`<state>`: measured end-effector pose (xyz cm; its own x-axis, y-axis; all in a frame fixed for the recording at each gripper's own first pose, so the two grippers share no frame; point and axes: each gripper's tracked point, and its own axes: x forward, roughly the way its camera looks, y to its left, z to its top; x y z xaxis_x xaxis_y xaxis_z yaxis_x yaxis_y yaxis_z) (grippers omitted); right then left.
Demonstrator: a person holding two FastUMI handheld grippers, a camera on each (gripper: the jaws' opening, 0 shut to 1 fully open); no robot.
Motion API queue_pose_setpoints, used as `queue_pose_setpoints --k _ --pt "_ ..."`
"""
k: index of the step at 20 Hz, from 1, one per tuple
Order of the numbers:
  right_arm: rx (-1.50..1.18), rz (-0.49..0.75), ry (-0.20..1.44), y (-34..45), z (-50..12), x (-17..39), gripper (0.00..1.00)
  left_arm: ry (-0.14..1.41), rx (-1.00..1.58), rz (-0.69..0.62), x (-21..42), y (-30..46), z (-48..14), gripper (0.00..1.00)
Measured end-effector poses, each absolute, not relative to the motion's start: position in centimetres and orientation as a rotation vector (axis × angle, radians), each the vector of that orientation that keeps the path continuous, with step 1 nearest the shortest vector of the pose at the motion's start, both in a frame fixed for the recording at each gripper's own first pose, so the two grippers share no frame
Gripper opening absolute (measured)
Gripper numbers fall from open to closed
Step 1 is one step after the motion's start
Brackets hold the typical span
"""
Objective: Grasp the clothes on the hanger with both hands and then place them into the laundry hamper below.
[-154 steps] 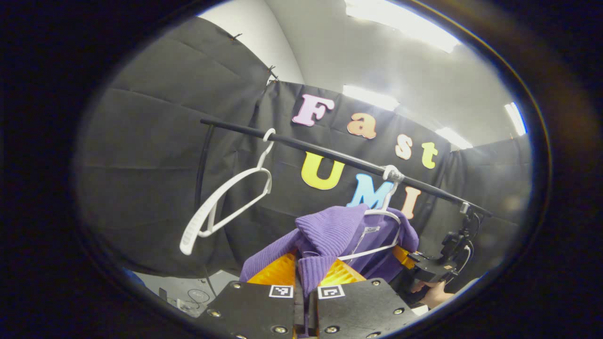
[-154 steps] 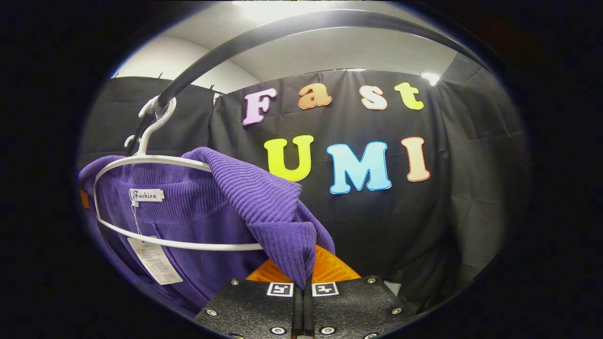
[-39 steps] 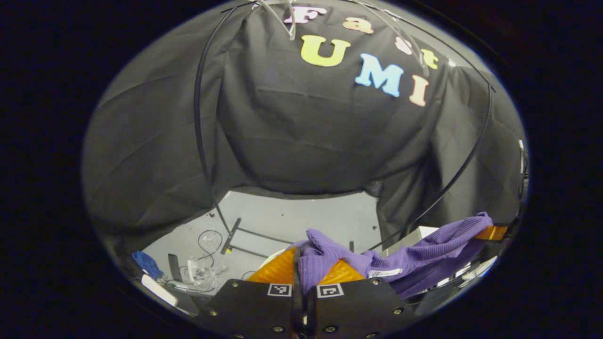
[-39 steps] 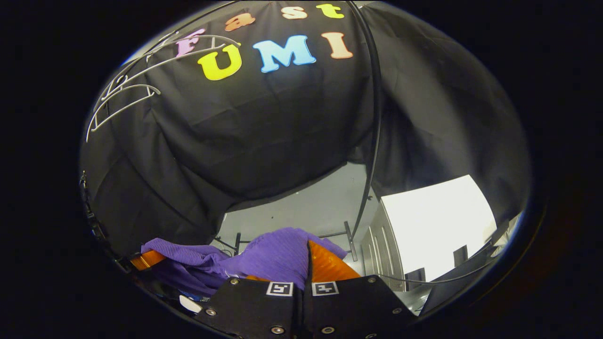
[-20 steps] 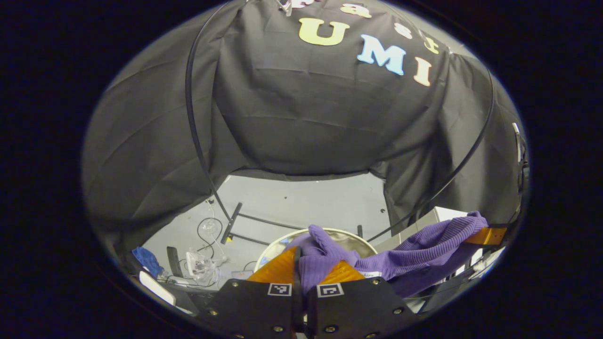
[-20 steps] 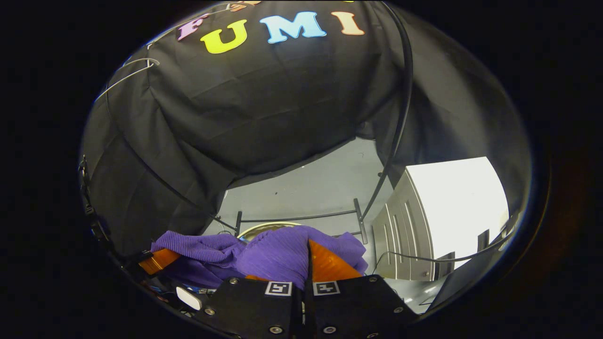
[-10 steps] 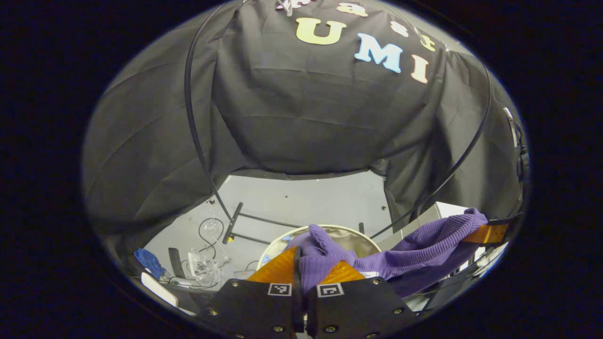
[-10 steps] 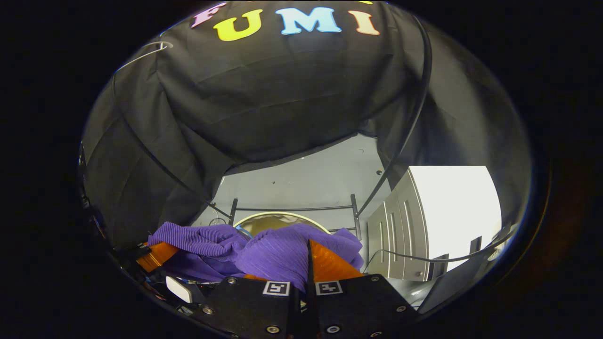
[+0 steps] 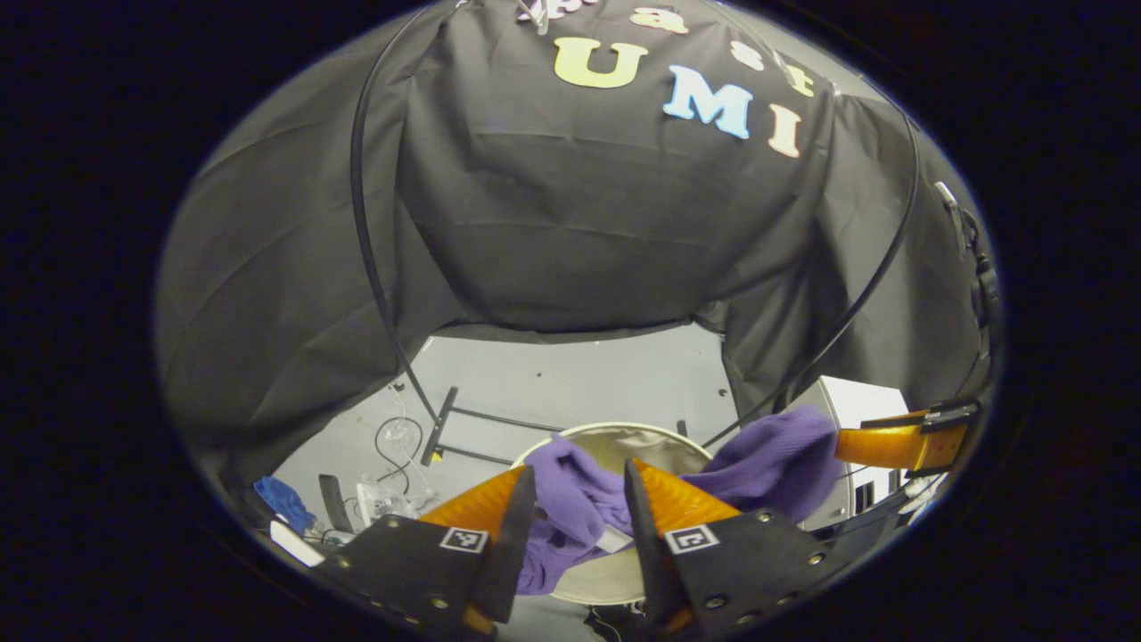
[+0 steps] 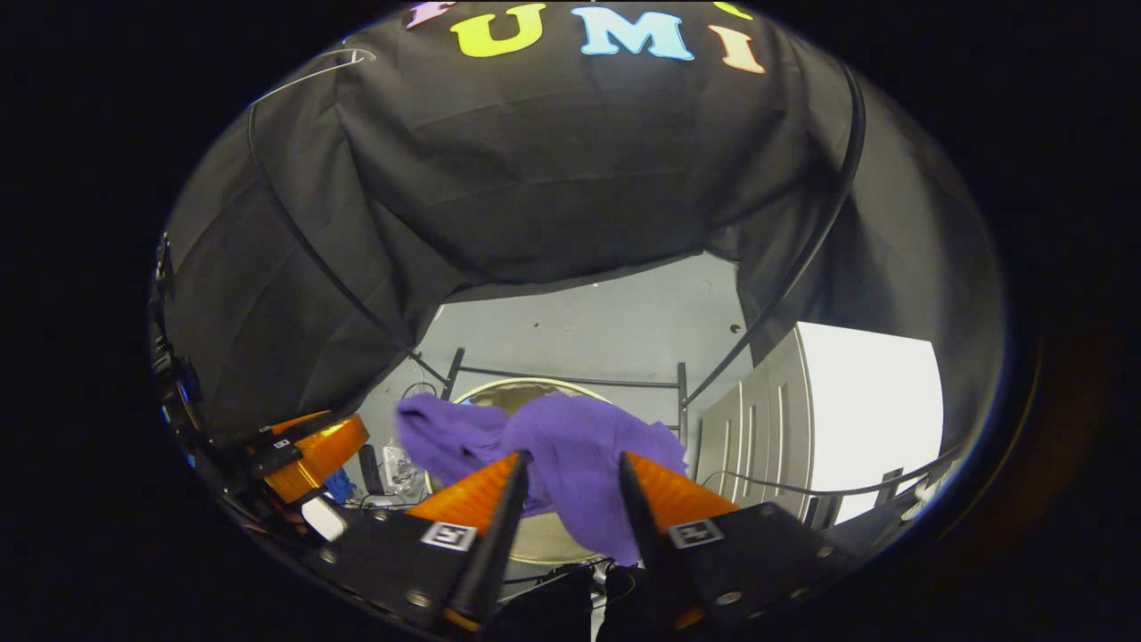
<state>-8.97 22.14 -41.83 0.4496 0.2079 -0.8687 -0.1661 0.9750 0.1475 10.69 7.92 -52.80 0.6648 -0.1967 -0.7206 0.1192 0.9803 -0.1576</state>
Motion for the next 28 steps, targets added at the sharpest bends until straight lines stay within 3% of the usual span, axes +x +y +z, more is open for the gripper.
queue_pose_setpoints --k 2,3,5,6,7,8,16,21,22,23,28 --pt "0.044 0.226 1.054 21.8 -40.5 -8.4 0.94 0.828 -0.073 -0.184 10.6 8.3 -52.5 0.83" --pt "0.042 0.222 1.035 21.3 -39.6 -7.9 0.96 0.819 -0.044 -0.175 11.1 8.9 -52.2 0.95" --pt "0.045 0.195 0.979 20.0 -37.6 -6.7 0.94 0.777 0.005 -0.165 12.0 9.5 -50.4 0.99" --pt "0.052 0.178 0.946 19.1 -36.4 -6.2 0.96 0.767 0.014 -0.173 12.2 9.2 -49.7 0.95" --pt "0.057 0.16 0.914 18.2 -35.2 -5.5 0.96 0.761 0.018 -0.178 12.2 8.9 -49.2 1.0" --pt "0.058 0.141 0.883 17.1 -34.1 -5.1 0.96 0.756 0.016 -0.187 12.4 8.6 -48.6 0.95" --pt "0.079 -0.009 0.69 8.1 -26.8 -4.6 0.96 0.646 0.003 -0.264 14.6 3.1 -39.7 0.95" --pt "0.072 -0.086 0.542 1.5 -21.4 -5.0 0.96 0.503 -0.083 -0.262 15.5 -2.5 -30.2 1.0" --pt "0.086 -0.099 0.518 0.3 -20.6 -4.8 0.96 0.467 -0.095 -0.25 15.8 -3.2 -27.9 0.9" --pt "0.099 -0.112 0.489 -0.9 -19.5 -4.5 0.96 0.43 -0.105 -0.243 15.8 -3.7 -25.7 1.0" --pt "0.075 -0.17 0.285 -7.5 -12.9 -2.7 0.96 0.256 -0.091 -0.233 16.0 -6.2 -14.8 0.99"
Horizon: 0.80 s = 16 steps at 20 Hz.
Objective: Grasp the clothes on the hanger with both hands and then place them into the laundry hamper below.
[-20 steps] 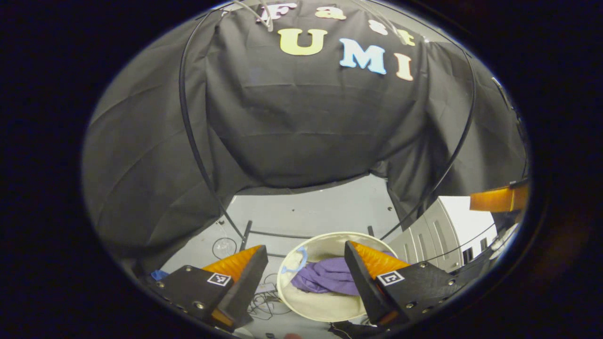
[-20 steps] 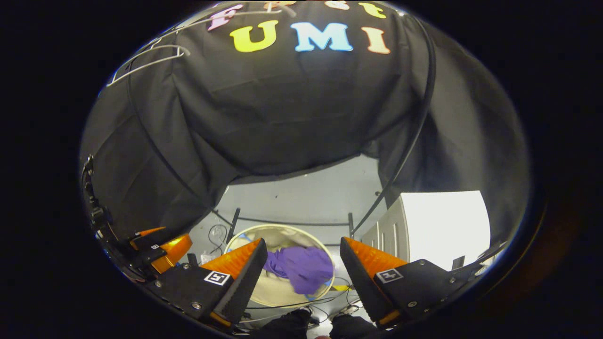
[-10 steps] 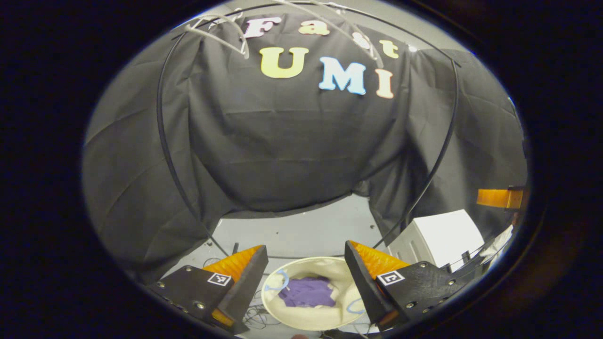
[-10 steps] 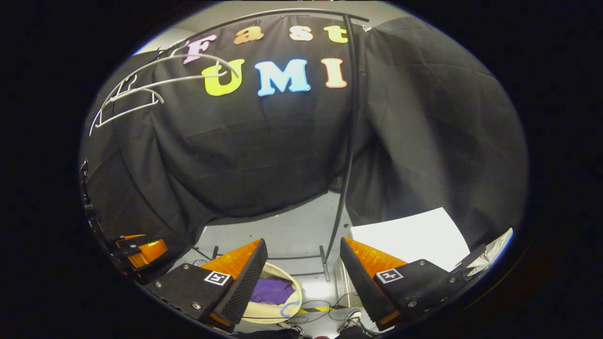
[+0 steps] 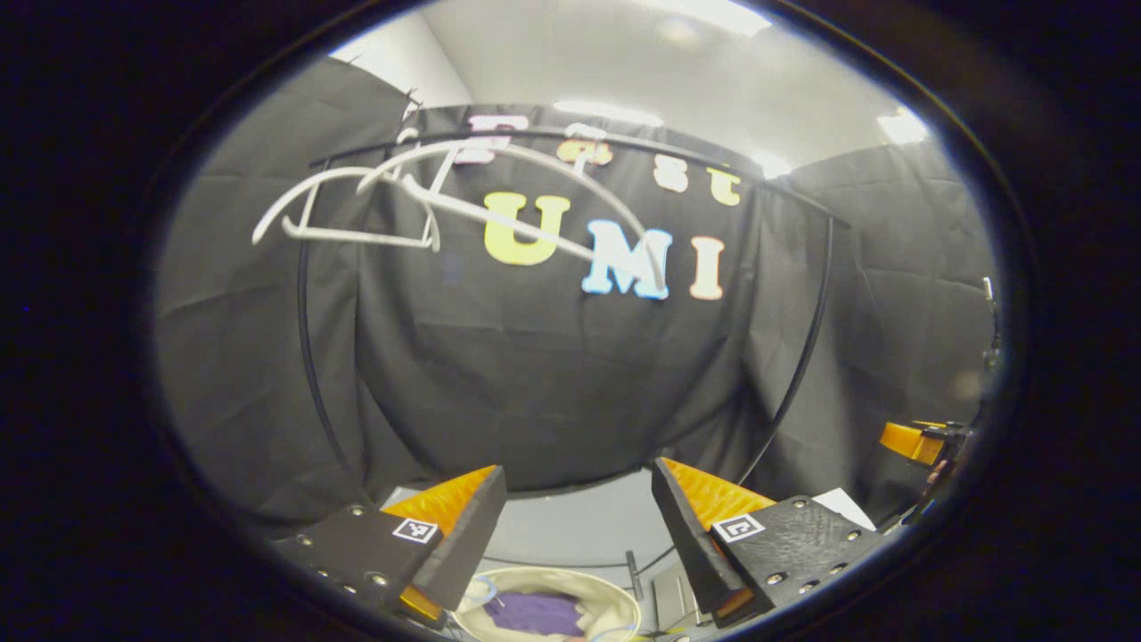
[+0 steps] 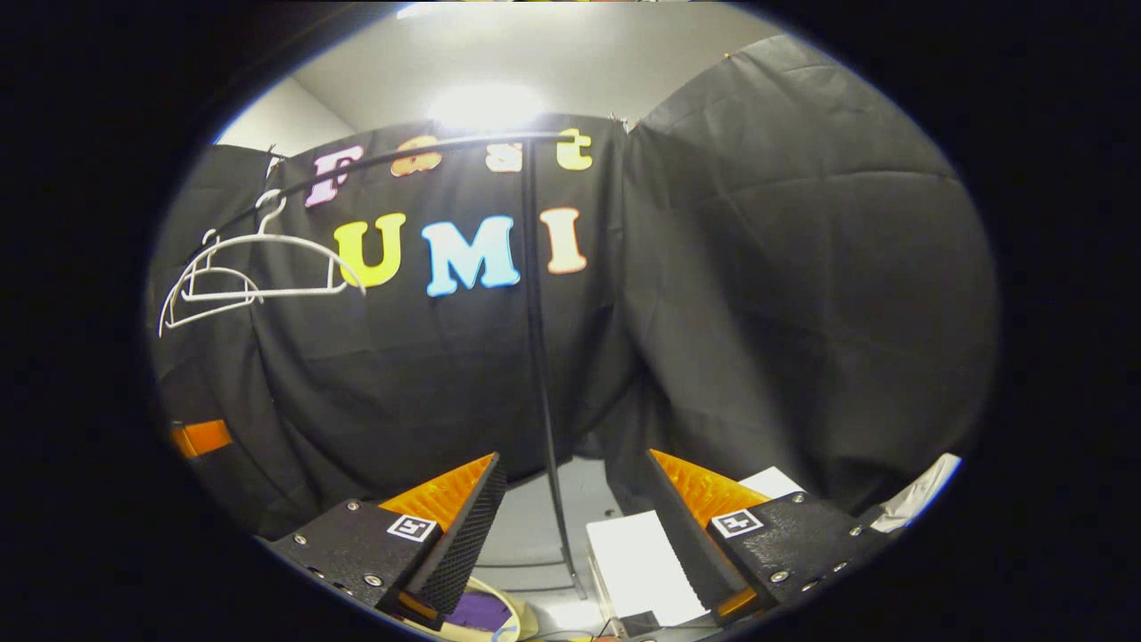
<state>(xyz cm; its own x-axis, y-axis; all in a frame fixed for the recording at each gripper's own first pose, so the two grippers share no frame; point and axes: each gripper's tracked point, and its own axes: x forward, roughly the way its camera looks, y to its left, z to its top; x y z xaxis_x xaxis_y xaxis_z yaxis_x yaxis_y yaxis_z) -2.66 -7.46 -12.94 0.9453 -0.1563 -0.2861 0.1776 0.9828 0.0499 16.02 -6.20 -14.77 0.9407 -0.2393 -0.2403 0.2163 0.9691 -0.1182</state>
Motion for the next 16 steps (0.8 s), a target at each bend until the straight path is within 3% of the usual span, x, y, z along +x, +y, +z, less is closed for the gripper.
queue_pose_setpoints --k 7,11,16 --pt "0.089 -0.1 0.165 -11.9 -8.2 -2.8 0.95 0.113 -0.191 -0.141 14.0 -8.6 -6.3 0.99" --pt "0.046 -0.119 0.073 -16.7 -5.1 -2.8 0.92 0.024 -0.198 -0.074 9.2 -9.1 -2.4 0.99" --pt "0.065 -0.043 0.037 -17.6 -3.1 -4.1 0.95 -0.035 -0.199 -0.015 5.9 -10.0 0.1 0.99"
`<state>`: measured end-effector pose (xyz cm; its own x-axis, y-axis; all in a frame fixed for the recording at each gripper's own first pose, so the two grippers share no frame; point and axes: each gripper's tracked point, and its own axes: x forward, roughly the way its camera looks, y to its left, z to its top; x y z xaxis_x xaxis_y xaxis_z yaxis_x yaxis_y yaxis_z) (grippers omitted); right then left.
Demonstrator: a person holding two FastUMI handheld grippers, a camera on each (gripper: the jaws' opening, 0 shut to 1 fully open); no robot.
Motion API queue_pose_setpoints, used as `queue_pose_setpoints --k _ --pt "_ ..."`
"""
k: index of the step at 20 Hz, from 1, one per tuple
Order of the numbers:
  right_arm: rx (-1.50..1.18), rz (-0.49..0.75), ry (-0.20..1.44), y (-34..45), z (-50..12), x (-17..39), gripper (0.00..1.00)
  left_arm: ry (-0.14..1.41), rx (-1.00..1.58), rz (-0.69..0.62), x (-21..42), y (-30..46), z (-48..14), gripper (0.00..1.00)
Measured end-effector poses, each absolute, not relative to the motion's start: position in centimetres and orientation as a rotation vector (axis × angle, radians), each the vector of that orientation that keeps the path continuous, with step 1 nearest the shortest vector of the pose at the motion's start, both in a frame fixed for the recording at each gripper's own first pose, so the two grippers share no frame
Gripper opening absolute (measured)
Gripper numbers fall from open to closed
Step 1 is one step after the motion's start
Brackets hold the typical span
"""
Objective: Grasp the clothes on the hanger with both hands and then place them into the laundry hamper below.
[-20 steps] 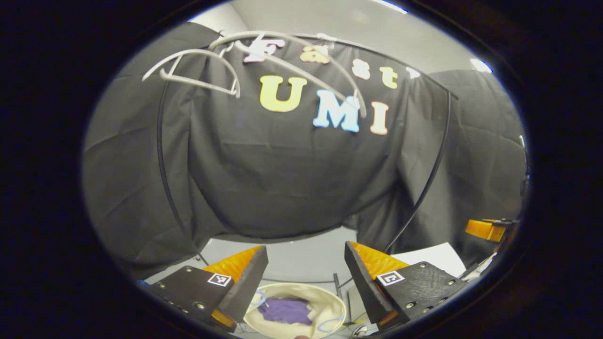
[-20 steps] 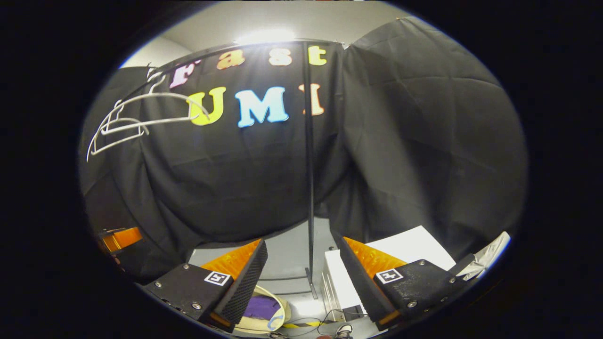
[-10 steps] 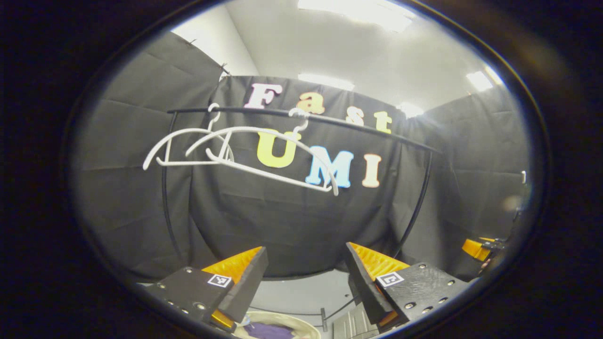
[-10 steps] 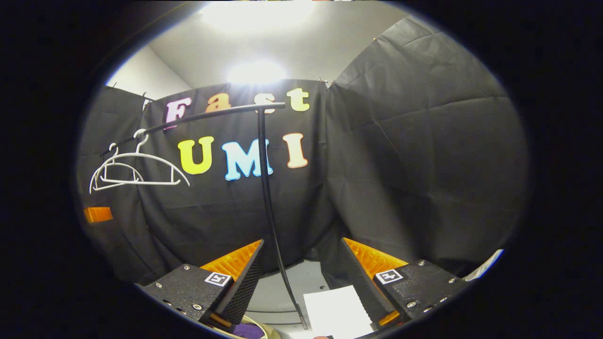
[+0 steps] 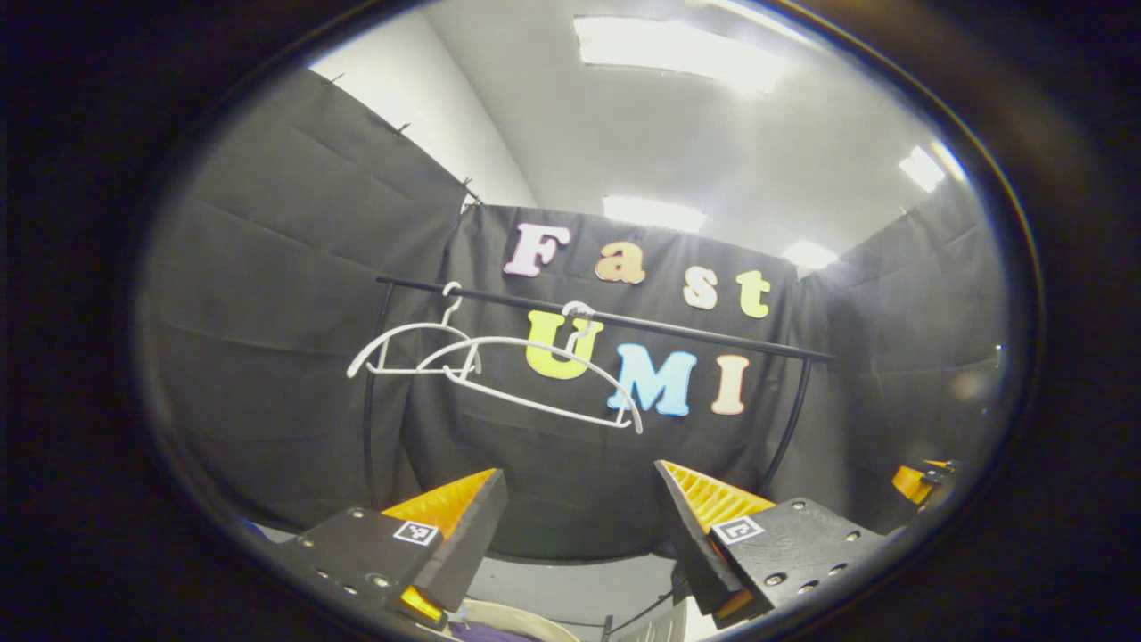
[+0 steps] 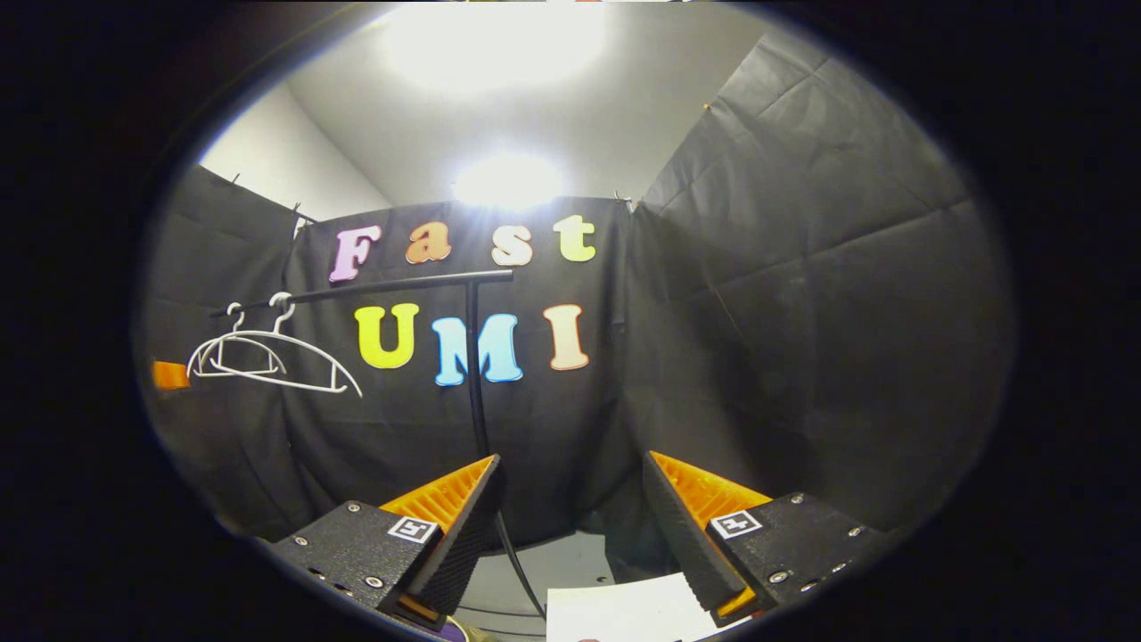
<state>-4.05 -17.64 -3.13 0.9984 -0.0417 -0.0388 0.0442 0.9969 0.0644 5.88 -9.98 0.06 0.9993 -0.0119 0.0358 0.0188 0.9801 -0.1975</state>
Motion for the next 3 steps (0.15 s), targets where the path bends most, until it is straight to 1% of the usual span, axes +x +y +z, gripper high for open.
queue_pose_setpoints --k 3 --pt "0.072 -0.05 0.048 -18.1 -3.01 -4.77 0.95 -0.048 -0.17 -0.021 5.1 -10.36 1.2 0.99"
